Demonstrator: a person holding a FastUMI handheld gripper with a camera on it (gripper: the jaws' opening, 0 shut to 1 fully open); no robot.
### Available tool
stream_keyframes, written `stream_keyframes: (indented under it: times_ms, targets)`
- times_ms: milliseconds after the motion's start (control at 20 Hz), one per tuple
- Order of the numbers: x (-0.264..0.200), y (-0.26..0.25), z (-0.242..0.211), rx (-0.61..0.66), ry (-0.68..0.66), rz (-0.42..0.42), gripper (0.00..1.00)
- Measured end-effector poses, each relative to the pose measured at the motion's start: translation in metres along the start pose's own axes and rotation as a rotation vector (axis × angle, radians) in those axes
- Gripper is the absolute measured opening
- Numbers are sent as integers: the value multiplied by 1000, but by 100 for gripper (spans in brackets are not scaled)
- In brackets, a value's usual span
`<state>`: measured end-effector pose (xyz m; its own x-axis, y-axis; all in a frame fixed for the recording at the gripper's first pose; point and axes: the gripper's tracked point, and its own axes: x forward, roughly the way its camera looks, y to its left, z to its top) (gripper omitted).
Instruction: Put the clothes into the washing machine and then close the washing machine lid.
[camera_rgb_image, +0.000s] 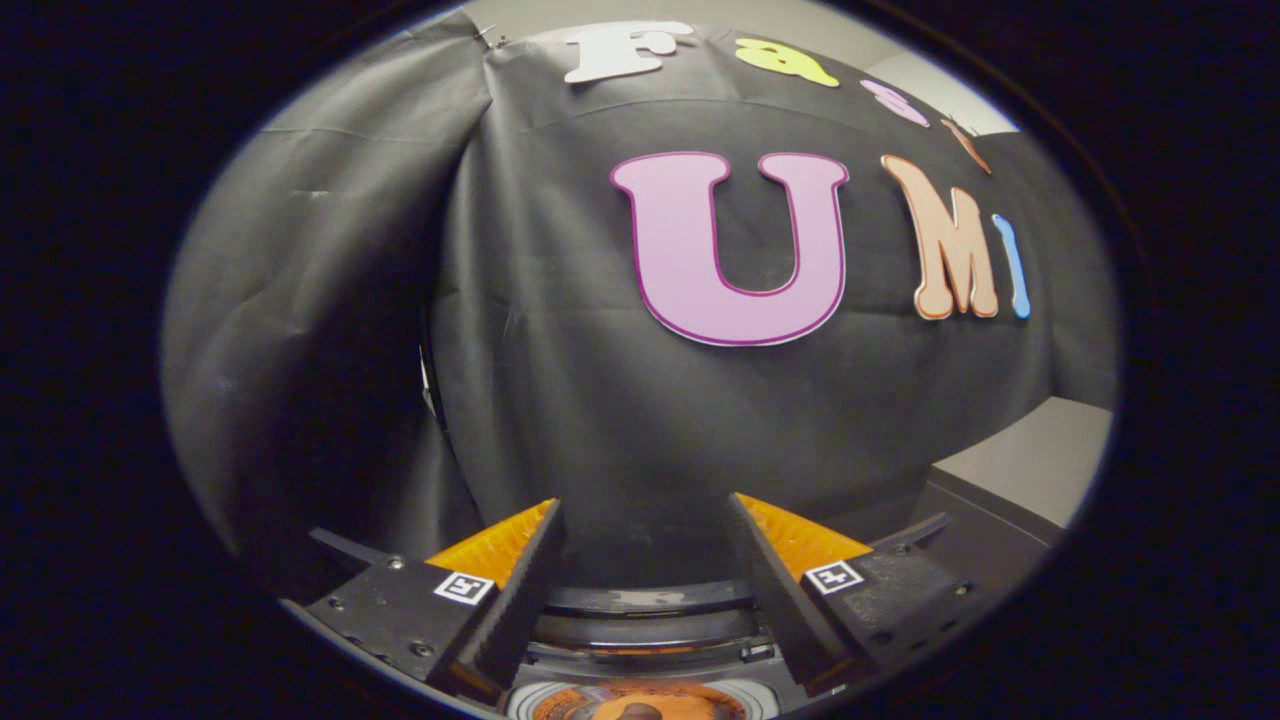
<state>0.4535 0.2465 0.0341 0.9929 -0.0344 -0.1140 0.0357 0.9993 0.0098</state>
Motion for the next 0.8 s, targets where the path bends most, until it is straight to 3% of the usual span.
stream_keyframes:
  times_ms: [800]
  targets:
    - [-68,-5,-25,-5,-16,-29,97]
